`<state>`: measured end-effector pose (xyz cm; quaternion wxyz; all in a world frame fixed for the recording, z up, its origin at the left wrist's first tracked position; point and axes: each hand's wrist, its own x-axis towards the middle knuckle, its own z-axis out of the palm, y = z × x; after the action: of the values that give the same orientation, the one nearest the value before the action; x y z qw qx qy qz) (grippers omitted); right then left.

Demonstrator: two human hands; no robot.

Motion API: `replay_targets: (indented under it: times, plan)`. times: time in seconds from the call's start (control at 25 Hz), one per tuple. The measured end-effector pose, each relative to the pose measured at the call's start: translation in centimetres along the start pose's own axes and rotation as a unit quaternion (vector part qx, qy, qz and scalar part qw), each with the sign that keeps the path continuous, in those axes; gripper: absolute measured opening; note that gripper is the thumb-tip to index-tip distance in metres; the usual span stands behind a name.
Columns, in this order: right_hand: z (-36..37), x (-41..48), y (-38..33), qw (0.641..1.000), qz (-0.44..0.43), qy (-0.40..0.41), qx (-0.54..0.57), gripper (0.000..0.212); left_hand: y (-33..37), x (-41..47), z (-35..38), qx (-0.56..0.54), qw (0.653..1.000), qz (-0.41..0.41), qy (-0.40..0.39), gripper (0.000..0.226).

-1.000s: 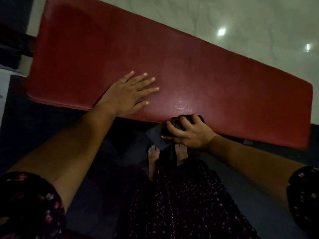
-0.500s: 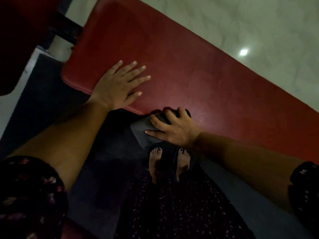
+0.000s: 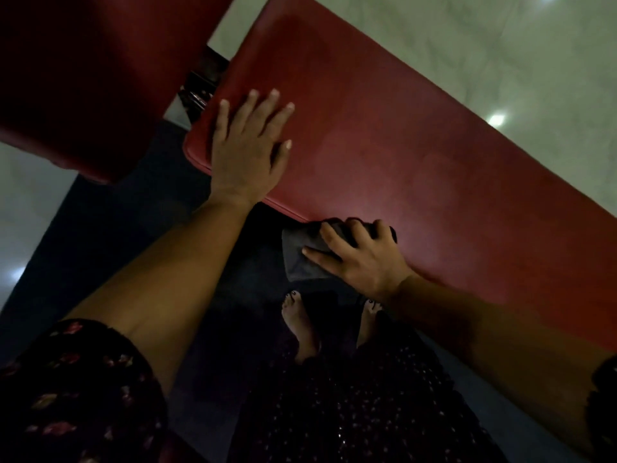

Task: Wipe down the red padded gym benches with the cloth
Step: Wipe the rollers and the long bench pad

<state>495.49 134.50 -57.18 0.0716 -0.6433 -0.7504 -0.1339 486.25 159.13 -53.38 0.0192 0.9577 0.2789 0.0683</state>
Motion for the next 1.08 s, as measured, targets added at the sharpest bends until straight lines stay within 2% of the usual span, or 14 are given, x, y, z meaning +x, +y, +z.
replay_targets:
  times: [0.08, 0.2, 0.32, 0.48, 0.56, 0.76, 1.08]
  plan:
    - [-0.4, -1.9, 0.8, 1.0, 0.001, 0.017, -0.023, 0.04, -1.3, -0.4, -0.2, 0.015, 0.999, -0.033, -0.033, 0.057]
    - [-0.4, -3.6, 2.1, 0.998, -0.023, 0.015, -0.05, 0.041, -1.6, -0.5, -0.2, 0.02, 0.998, -0.019, -0.06, 0.057]
    - [-0.2, 0.0, 2.0, 1.0, -0.014, 0.0, -0.014, 0.043, -1.8, -0.4, -0.5, 0.007, 0.998, -0.019, -0.059, 0.054]
    - [-0.8, 9.1, -0.9, 0.999, 0.031, 0.0, -0.005, 0.042, -5.2, 0.1, -1.5, 0.03, 0.996, 0.07, -0.054, 0.053]
    - [-1.2, 10.5, -1.4, 0.999, 0.02, -0.033, -0.024, 0.046, -6.4, 0.5, -1.5, 0.028, 0.991, 0.111, -0.064, 0.055]
    - [-1.4, 3.4, 0.6, 0.996, -0.037, -0.075, -0.023, 0.053, -6.4, 0.4, -0.7, 0.009, 0.994, 0.095, -0.057, 0.055]
    - [-0.9, 11.6, -3.8, 0.996, 0.074, -0.038, -0.014, 0.043, -6.3, 0.5, -0.7, -0.004, 0.995, 0.093, -0.043, 0.052]
